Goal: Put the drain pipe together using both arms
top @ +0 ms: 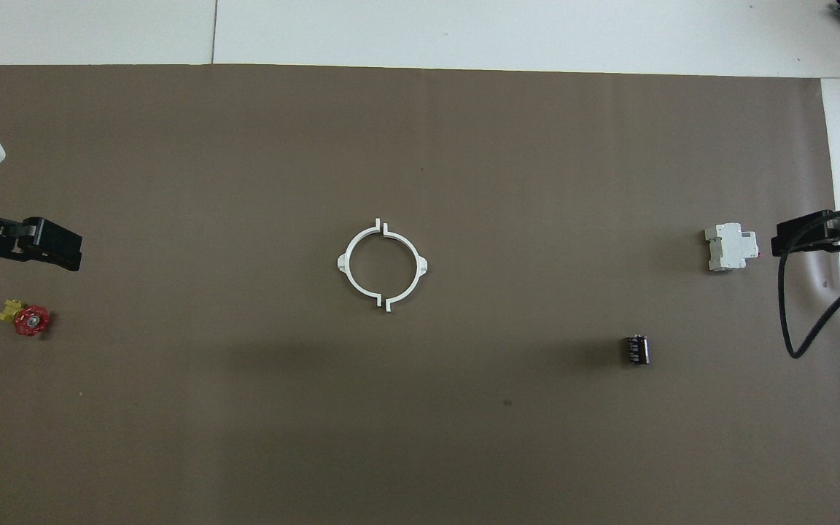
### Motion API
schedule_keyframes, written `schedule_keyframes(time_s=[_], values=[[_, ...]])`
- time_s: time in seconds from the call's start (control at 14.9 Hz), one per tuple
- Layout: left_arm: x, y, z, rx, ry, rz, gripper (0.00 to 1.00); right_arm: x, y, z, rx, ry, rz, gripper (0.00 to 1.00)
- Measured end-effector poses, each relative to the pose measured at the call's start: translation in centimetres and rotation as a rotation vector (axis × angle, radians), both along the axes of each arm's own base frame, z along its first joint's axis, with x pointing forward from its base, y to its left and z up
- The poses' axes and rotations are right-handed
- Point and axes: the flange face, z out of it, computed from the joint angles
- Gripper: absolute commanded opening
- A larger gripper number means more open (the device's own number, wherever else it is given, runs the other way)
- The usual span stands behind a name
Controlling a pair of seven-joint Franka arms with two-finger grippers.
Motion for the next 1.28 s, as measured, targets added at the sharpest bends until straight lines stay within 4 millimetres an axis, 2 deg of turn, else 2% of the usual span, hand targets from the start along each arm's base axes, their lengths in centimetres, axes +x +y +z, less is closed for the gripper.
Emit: schedule_keyframes(time_s=[0.2,0.47,0.67,1.01,1.28], values=[[0.1,1.1,0.0,-0.006,0.0,-0.034,1.0,0.0,0.0,0.0,0.0,0.0,0.0,1.0],[0.7,1.1,0.3,-0.009,-0.055,-0.038,1.0,0.0,0.0,0.0,0.0,0.0,0.0,1.0],[0.9,1.4,-0.1,-0.009,-0.06,-0.036,1.0,0.0,0.0,0.0,0.0,0.0,0.0,1.0],[1.1,3.5,-0.9,-0.01,-0.066,-0.026,1.0,0.0,0.0,0.0,0.0,0.0,0.0,1.0],[1.2,3.4,-1.8,-0.011,-0.068,-0.03,1.0,0.0,0.0,0.0,0.0,0.0,0.0,1.0]])
